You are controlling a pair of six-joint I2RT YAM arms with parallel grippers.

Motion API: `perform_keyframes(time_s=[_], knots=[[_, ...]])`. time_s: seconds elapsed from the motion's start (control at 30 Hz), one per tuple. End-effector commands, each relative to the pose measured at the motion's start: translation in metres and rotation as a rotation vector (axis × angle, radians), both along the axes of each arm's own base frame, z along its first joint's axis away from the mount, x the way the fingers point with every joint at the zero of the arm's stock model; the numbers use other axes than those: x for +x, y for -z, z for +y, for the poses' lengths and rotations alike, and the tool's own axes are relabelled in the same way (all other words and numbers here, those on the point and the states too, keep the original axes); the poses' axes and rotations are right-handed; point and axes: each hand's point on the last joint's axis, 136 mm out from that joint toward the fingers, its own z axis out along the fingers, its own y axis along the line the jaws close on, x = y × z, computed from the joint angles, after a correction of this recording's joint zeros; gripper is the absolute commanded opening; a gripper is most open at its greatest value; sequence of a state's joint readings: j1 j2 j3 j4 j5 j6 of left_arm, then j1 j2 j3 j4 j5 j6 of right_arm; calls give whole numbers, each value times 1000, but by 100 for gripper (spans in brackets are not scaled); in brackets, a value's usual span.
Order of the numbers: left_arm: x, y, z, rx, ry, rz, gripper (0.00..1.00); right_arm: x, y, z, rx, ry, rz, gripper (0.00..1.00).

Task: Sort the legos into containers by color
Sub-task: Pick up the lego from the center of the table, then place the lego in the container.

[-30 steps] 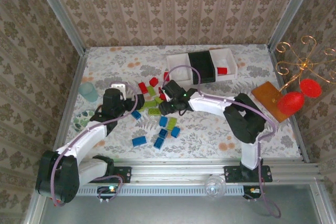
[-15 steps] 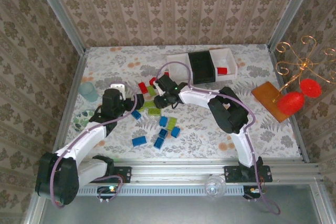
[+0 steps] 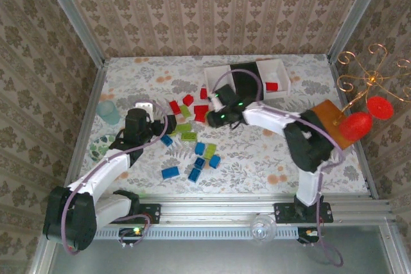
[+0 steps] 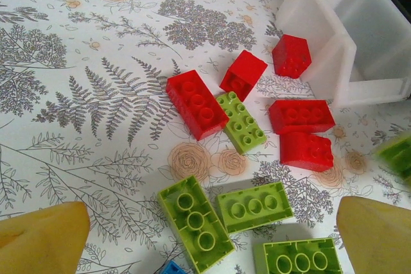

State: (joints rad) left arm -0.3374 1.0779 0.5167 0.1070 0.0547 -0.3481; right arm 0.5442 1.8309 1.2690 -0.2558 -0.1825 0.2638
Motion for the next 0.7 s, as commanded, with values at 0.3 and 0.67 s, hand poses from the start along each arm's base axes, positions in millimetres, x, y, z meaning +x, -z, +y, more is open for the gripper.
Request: perform_keyframes(time_s=[0.3,0.67], knots=[[3,-16,-28,-31,65,-42,100,154,-33,-137,71,524,-131,24],[-3,-20,-42,-17,119,-37,100,166,-73,-127,141,458,-192,52]])
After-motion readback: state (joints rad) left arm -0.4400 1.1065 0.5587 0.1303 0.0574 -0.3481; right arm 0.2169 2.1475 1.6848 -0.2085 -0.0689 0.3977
